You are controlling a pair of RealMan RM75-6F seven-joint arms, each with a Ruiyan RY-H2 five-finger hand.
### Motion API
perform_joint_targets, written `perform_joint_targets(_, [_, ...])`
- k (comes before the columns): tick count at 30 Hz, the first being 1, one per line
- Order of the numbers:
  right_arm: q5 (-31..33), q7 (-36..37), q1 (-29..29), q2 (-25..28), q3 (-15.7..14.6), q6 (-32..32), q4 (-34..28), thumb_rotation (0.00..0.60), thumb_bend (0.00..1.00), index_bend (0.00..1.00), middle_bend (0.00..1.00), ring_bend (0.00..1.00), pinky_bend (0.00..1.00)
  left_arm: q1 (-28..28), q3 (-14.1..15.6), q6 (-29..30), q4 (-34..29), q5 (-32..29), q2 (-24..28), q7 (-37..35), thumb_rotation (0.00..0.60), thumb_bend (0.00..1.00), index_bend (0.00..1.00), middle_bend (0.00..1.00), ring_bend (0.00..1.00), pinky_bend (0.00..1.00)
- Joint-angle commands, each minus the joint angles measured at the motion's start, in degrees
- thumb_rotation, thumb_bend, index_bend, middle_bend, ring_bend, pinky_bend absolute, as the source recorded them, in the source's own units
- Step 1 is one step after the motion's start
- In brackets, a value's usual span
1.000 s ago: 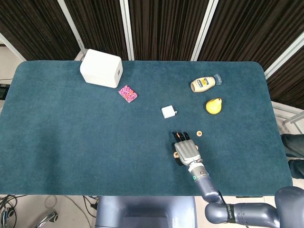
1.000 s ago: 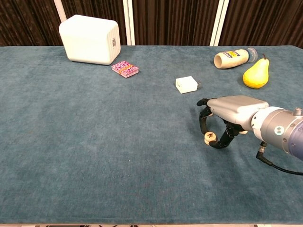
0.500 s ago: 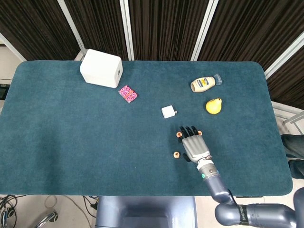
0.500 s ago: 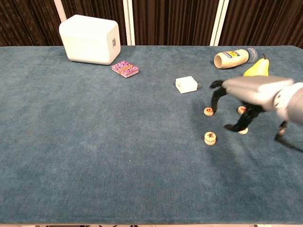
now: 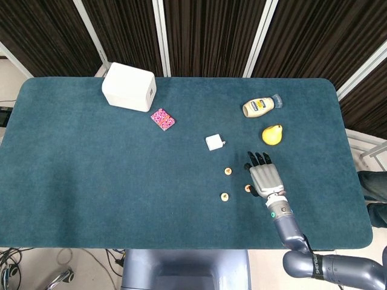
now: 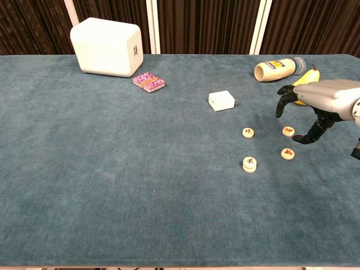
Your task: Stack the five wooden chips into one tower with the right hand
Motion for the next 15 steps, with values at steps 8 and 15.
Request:
perform_joint_targets(8, [-2.0, 2.7, -1.3, -2.5, -0.8, -0.9, 4.3, 0.600, 0.39, 0.37, 0.00, 0.00, 0.00, -0.2, -0.1, -0.2, 0.0, -0.3, -0.1, 0.3, 0.600, 0.09, 0.00, 0.00, 0.00, 0.06])
perform_joint_targets(15, [-3.2, 3.6, -2.2, -4.1, -1.4, -0.9, 5.9, 0.600, 0.39, 0.40, 0.00, 0.00, 0.00, -0.1, -0.1, -0.1, 0.0, -0.3, -0.1, 0.3, 0.600, 0.09, 0.00, 0.00, 0.00, 0.06])
